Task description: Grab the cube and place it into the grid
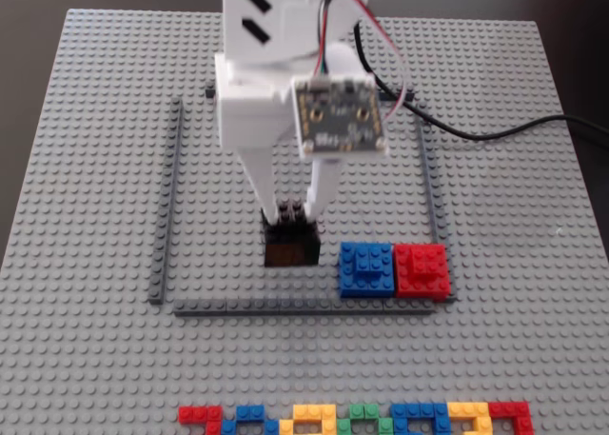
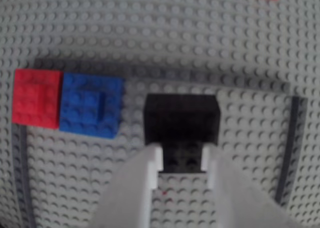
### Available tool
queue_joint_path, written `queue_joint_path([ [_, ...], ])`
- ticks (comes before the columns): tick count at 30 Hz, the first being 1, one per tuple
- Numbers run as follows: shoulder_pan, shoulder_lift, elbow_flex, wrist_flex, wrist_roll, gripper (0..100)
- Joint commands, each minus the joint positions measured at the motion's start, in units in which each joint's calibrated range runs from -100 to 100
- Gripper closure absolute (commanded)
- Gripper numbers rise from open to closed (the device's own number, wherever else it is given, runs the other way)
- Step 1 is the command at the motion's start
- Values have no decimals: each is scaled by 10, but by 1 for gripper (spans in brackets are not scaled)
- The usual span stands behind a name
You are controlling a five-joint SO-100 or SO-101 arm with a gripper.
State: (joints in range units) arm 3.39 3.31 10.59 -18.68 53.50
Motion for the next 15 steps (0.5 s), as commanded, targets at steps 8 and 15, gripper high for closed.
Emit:
queue_joint_path([
  [8, -11, 31, -67, -9, -17, 96],
  [15, -17, 33, -67, 0, -28, 96],
])
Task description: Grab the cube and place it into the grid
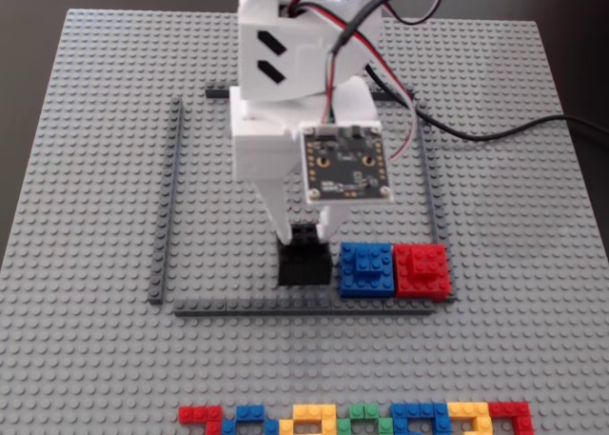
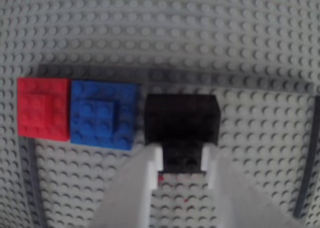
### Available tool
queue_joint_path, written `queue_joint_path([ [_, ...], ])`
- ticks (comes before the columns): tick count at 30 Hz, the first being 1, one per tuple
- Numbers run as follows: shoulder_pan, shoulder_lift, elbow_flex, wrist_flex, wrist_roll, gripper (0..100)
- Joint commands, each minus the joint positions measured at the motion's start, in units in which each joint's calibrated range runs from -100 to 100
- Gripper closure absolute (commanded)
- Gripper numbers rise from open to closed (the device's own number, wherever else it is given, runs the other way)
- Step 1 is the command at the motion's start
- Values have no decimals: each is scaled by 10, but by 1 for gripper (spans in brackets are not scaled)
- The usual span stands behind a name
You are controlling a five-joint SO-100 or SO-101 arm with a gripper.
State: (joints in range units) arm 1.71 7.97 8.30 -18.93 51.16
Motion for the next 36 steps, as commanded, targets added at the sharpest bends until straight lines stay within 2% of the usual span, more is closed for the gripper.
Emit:
queue_joint_path([
  [1, -1, -12, -44, 2, -6, 96],
  [36, -12, 25, -37, -28, -19, 95],
])
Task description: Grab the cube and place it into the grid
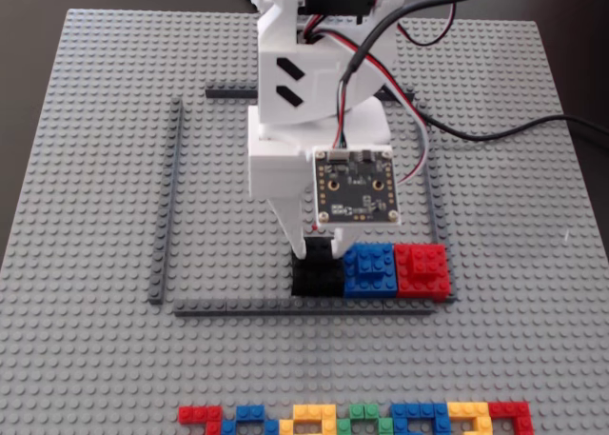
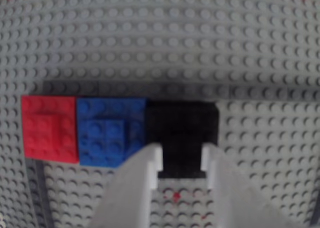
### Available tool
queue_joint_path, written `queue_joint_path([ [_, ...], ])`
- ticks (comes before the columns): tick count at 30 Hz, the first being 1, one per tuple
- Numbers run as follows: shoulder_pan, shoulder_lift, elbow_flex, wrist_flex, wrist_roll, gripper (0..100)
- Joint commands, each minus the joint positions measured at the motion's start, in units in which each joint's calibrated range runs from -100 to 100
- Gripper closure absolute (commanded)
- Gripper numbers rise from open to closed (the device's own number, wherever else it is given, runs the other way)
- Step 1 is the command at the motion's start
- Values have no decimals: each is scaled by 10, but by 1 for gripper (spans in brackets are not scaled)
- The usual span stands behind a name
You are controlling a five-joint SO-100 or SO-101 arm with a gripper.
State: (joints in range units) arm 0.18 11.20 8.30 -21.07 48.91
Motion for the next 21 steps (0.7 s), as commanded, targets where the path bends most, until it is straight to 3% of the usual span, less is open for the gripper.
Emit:
queue_joint_path([
  [1, 3, -6, -37, -7, 3, 95],
  [21, 6, -1, -20, -14, -2, 90],
])
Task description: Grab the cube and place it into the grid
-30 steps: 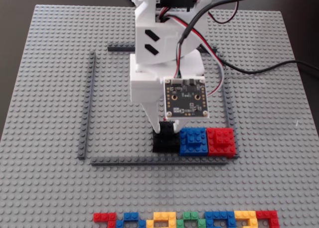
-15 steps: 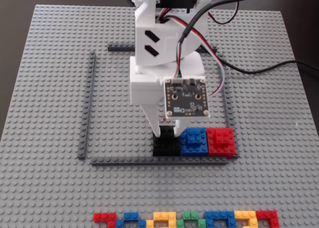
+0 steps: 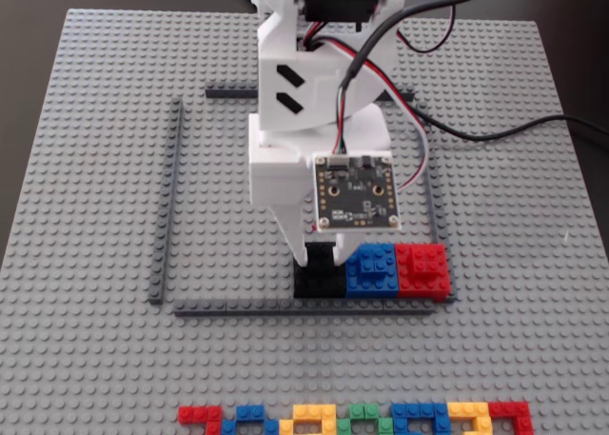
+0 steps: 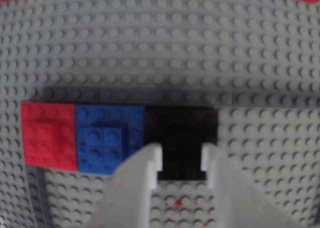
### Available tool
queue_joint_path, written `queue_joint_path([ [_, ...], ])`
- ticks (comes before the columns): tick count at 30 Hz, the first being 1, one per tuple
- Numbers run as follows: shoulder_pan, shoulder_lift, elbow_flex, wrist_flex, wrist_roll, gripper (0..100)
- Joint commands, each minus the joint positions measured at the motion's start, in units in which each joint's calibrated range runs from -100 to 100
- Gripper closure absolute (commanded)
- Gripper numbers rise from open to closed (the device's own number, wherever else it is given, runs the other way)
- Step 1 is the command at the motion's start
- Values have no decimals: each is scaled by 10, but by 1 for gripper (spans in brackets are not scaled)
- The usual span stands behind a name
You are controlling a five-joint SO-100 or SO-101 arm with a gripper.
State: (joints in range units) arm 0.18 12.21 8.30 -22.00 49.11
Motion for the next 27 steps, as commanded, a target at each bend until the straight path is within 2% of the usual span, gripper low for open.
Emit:
queue_joint_path([
  [1, 6, -11, -20, -6, -4, 89],
  [11, 13, -14, -19, -8, -6, 84],
  [27, 18, -35, -33, -4, -7, 84],
])
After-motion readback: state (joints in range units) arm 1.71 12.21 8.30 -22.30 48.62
